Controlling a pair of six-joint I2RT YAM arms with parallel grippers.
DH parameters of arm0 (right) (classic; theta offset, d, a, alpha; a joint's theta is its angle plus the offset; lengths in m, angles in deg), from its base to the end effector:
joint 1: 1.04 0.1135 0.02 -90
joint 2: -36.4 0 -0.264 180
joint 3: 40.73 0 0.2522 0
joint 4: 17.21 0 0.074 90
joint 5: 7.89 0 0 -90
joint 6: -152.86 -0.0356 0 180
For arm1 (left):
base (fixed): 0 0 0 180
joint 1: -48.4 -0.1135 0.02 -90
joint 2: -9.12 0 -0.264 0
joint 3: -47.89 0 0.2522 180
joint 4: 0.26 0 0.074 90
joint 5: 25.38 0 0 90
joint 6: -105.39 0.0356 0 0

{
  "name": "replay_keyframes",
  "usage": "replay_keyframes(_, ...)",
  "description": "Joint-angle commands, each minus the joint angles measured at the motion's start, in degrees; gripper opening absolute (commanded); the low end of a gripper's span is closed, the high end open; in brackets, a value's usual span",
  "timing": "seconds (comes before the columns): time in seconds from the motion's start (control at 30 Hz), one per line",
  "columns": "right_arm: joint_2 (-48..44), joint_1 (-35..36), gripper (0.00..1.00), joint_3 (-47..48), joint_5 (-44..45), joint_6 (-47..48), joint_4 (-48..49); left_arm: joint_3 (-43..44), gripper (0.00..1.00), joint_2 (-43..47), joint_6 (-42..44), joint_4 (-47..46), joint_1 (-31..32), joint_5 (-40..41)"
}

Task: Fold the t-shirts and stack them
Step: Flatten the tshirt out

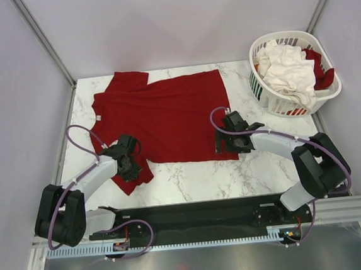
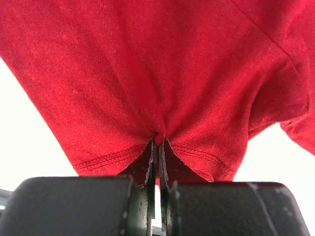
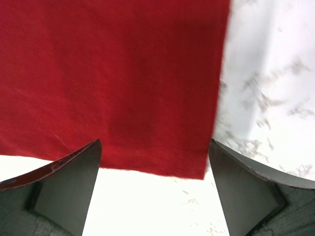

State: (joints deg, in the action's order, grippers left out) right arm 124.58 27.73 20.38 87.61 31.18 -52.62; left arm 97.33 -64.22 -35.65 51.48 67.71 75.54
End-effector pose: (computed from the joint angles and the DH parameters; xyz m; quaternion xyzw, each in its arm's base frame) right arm 0.2530 0.1350 0.1655 0.0360 0.9696 0.0793 0.2287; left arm 0.1928 -0.0604 0.1587 -0.2814 0.9468 0.0055 0.1561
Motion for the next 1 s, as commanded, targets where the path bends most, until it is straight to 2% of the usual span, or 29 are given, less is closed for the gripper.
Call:
replay_keyframes(0.0, -4.76, 0.14, 0.98, -3.48, 4.08, -3.12, -1.03, -2.19, 0.02, 1.97, 1.56, -3.35, 0.03, -2.56)
replay_keyframes(0.23, -6.97, -0.39, 0.97, -7.89, 4.53, -6.99, -0.94, -3.69, 0.02, 3.99, 2.18, -3.17, 0.03, -3.27)
replay_keyframes(0.47, -5.92, -0.39, 0.85, -9.29, 0.92, -7.87, 1.6, -4.3, 0.02, 4.87, 2.71, -3.17, 0.03, -3.62)
replay_keyframes(0.5, -5.83, -0.39, 0.75, -10.08, 0.22, -7.87, 2.39, -4.22, 0.02, 5.22, 2.62, -3.17, 0.03, -3.54)
replay_keyframes(0.57, -5.65, -0.39, 0.63, -11.05, -2.06, -8.22, 4.41, -4.3, 0.02, 5.4, 2.62, -3.17, 0.03, -3.27)
replay_keyframes(0.6, -5.22, -0.39, 0.51, -11.32, -2.94, -8.22, 5.12, -4.22, 0.02, 5.4, 2.62, -3.17, 0.03, -3.36)
replay_keyframes(0.67, -4.6, -0.39, 0.38, -11.14, -4.17, -7.96, 6.09, -4.04, 0.02, 6.01, 2.88, -3.08, 0.03, -3.53)
replay_keyframes(0.7, -4.25, -0.39, 0.25, -10.97, -4.44, -7.61, 6.18, -4.04, 0.02, 6.28, 3.23, -2.91, 0.03, -3.88)
replay_keyframes(0.77, -4.33, -0.39, 0.11, -10.7, -4.62, -6.82, 5.83, -3.87, 0.02, 7.51, 3.59, -2.12, -0.06, -4.94)
replay_keyframes(0.8, -5.29, -0.39, 0.0, -10.44, -4.18, -6.55, 5.39, -3.87, 0.02, 8.03, 3.5, -1.51, 0.02, -6.16)
replay_keyframes(0.97, -11.88, -0.47, 0.0, -10.0, 0.12, -6.72, -1.27, -4.31, 0.02, 11.8, 1.83, -0.19, 0.11, -14.24)
